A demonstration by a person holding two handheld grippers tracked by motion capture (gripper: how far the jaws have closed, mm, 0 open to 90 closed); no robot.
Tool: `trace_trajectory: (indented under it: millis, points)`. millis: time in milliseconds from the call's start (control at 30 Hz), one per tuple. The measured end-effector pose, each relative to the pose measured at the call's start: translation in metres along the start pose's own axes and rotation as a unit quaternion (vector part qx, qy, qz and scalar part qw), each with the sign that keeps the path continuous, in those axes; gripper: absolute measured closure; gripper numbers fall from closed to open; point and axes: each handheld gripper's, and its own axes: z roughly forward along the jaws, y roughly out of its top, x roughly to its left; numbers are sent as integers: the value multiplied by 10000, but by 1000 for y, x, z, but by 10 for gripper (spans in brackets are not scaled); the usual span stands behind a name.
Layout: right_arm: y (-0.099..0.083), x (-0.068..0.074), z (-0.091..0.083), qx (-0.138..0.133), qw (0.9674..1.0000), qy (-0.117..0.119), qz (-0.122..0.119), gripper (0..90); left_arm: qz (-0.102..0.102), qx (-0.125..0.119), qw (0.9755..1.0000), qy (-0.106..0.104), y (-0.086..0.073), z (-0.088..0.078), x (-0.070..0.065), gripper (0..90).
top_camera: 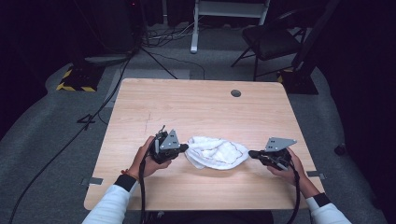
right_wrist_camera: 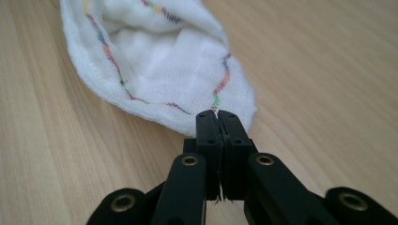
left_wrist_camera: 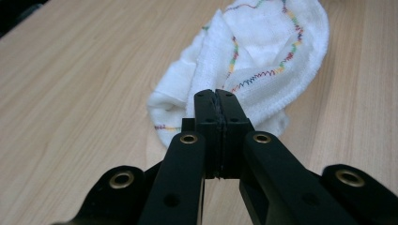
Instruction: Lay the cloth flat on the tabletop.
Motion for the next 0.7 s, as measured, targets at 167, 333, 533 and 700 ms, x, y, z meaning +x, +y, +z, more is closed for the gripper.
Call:
trace_trajectory:
  millis: [167,333,533,700]
  points:
    - [12,-4,-25,-455,9988,-162,87,883,40,-265,9996,89,9,-13,1,888]
    - [27,1,-44,-672,9972,-319,37,885,89,-563,9982,190,19,-30,-1,889]
    - [49,8,-75,-1093,9927,-507,-12,887,356,-803,9953,416,38,-58,-7,889]
    - [66,12,-99,-1419,9875,-671,-130,887,560,-1048,9916,514,57,-81,-15,889]
